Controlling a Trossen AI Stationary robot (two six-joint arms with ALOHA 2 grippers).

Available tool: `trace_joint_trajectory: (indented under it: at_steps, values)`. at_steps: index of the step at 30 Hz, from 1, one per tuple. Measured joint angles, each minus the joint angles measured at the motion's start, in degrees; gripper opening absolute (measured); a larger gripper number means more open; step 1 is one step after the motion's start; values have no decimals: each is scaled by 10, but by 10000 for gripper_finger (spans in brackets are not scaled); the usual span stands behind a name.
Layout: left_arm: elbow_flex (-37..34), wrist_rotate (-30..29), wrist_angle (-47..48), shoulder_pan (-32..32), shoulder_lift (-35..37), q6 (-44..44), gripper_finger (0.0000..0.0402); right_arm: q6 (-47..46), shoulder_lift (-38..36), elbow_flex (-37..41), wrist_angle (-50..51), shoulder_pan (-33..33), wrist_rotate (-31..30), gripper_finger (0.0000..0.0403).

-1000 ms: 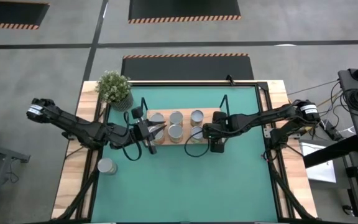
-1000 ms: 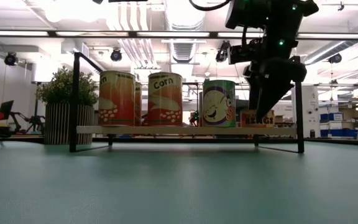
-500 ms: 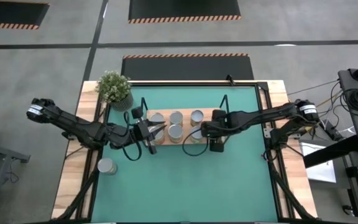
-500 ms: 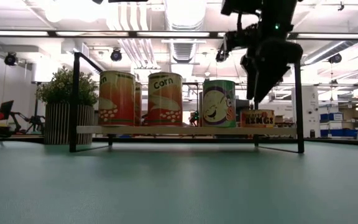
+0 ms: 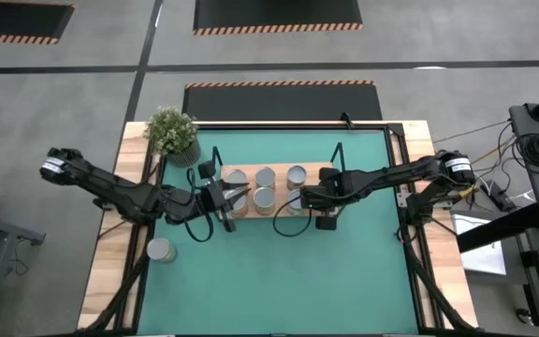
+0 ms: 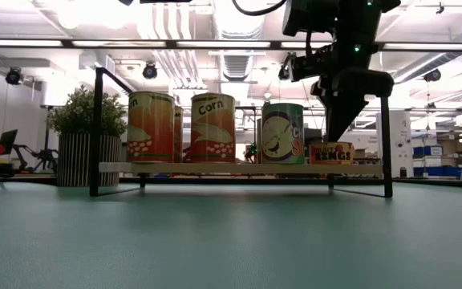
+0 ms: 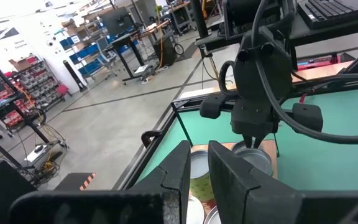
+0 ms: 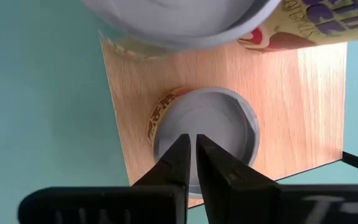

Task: Pick and place cans onto a shelf
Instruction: Put the canned pineapple rings on the shelf

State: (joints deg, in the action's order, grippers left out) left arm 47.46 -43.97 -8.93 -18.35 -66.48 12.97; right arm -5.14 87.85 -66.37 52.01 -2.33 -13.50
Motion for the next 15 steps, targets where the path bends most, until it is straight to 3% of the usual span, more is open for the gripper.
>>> trace_joint_trajectory:
  at_steps: [15]
  values:
    - [0,0,0,0,0,0,39,-19,11,0,2,0,35,12]
